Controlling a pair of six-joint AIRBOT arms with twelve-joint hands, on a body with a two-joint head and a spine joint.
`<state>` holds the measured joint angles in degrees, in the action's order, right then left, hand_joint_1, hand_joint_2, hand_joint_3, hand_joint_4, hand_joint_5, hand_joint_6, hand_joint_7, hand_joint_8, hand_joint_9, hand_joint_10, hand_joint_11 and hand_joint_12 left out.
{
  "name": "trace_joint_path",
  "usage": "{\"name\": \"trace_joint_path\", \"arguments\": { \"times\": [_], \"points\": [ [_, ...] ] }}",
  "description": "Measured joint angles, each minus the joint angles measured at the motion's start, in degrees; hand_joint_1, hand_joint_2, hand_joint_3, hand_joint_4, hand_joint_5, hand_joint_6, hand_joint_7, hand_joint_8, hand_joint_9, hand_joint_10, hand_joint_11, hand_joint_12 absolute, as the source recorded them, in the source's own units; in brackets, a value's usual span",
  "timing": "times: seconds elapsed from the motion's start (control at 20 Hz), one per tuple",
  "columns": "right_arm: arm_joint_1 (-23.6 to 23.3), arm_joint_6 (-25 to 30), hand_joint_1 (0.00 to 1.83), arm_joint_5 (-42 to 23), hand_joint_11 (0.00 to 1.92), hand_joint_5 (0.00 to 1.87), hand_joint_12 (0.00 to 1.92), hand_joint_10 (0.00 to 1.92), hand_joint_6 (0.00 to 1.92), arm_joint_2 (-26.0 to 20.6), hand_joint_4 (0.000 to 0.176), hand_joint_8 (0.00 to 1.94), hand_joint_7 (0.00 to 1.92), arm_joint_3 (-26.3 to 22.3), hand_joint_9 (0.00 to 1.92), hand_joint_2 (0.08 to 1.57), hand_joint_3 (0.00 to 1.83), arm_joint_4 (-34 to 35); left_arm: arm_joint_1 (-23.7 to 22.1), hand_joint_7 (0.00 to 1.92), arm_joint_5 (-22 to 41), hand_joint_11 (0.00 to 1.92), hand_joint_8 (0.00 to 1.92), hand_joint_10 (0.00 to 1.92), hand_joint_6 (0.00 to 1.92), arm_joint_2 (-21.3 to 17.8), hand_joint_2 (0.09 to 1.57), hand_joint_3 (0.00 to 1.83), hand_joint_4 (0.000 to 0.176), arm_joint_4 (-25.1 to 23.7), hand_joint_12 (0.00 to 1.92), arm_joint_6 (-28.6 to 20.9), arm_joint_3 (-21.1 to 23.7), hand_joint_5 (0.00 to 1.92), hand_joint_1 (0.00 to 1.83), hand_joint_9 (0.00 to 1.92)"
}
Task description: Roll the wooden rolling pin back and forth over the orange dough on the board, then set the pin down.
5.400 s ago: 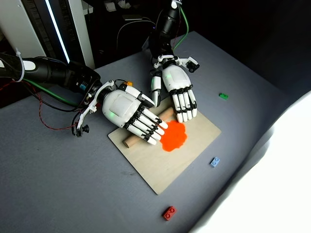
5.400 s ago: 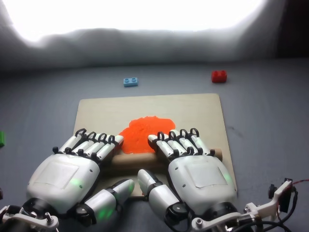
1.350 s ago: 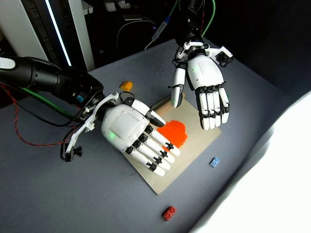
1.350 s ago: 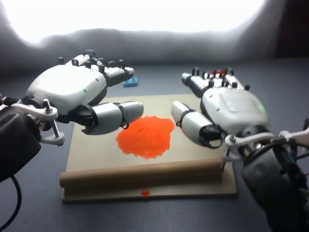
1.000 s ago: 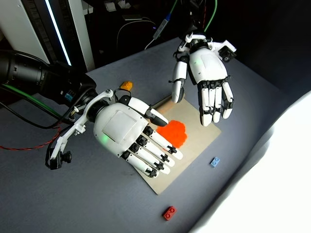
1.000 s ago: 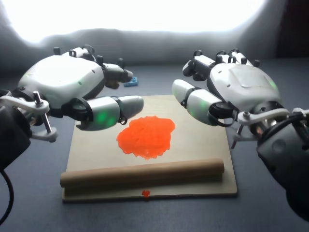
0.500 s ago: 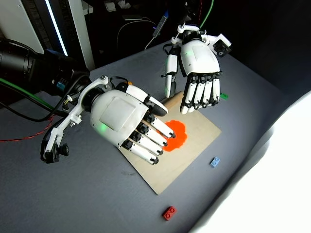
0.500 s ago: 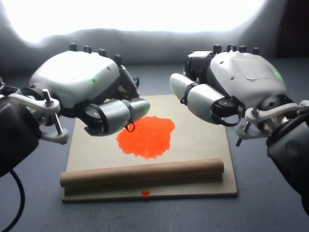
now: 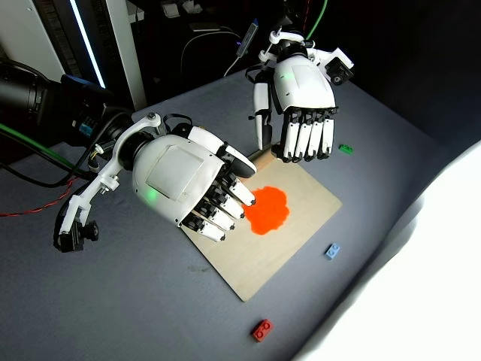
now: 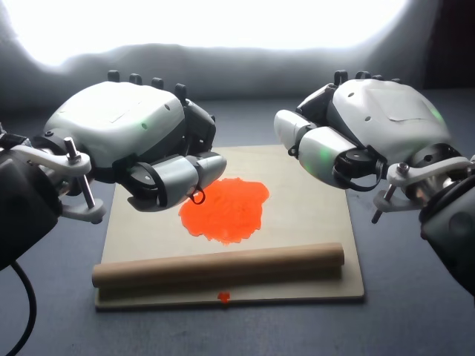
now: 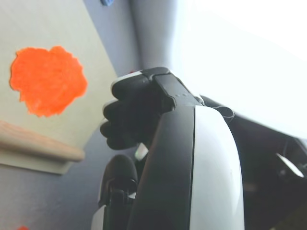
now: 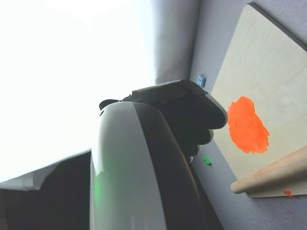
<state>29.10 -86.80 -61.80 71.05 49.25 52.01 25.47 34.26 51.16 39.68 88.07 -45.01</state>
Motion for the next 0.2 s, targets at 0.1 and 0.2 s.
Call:
{"name": "trace_joint_path", "arguments": {
  "times": [0.1, 0.2],
  "points": [
    [0.00, 0.42, 0.20, 0.17, 1.21, 0.96, 1.92, 1.92, 1.90, -0.26, 0.000, 1.94, 1.16, 0.02, 1.23, 1.56, 0.02, 0.33, 0.00, 0.84, -0.02, 0.59, 1.66, 1.78, 1.65, 0.00, 1.50, 0.01, 0.000, 0.11, 1.89, 0.02, 0.09, 0.79, 0.27, 0.78],
    [-0.20, 0.74, 0.32, 0.59, 1.19, 0.96, 1.92, 1.92, 1.85, -0.39, 0.000, 1.94, 1.15, 0.02, 1.21, 1.56, 0.03, 0.33, 0.00, 0.87, 0.02, 0.63, 1.69, 1.79, 1.77, 0.00, 1.53, 0.01, 0.000, 0.13, 1.88, 0.04, 0.09, 0.78, 0.34, 0.82]
  ]
}}
